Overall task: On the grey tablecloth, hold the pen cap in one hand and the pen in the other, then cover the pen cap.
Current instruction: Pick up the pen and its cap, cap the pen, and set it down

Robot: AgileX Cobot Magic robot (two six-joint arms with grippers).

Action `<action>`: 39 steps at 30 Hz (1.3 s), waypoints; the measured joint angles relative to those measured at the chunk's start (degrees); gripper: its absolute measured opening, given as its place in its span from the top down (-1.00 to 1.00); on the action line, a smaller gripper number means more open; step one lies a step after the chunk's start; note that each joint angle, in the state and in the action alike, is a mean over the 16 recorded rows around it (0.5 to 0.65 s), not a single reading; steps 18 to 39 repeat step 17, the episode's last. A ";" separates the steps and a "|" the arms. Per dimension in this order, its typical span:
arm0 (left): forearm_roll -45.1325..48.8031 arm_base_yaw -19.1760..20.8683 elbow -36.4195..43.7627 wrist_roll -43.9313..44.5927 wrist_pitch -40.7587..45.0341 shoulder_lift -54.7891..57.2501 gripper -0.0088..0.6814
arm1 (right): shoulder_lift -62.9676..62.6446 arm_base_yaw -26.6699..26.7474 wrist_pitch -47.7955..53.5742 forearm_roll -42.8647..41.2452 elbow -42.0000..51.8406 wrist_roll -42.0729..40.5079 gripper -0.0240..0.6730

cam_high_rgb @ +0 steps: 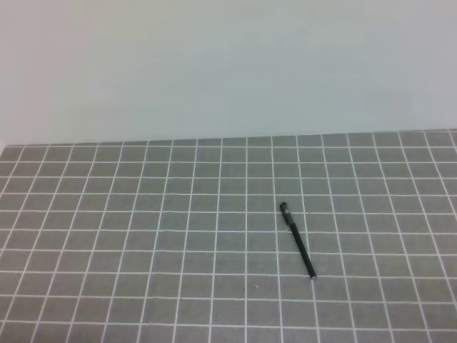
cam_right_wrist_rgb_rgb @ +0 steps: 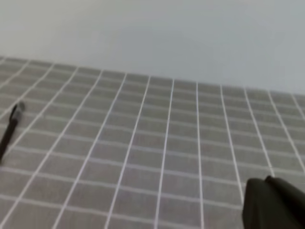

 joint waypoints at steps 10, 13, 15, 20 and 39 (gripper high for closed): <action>0.00 0.00 0.00 0.00 0.00 0.00 0.97 | -0.35 0.00 5.03 0.01 -0.07 0.70 0.94; 0.00 0.00 0.00 0.00 0.00 0.00 0.97 | -0.44 0.00 5.14 0.02 -0.08 0.89 0.94; 0.00 0.00 0.00 0.00 0.00 0.00 0.97 | -0.50 0.00 5.13 0.04 -0.08 1.09 0.94; 0.00 0.00 0.00 0.00 0.00 0.00 0.97 | -0.51 0.00 5.13 0.07 -0.08 1.37 0.94; 0.00 0.00 0.00 0.00 0.00 0.00 0.97 | -0.51 0.00 5.13 0.07 -0.08 1.37 0.94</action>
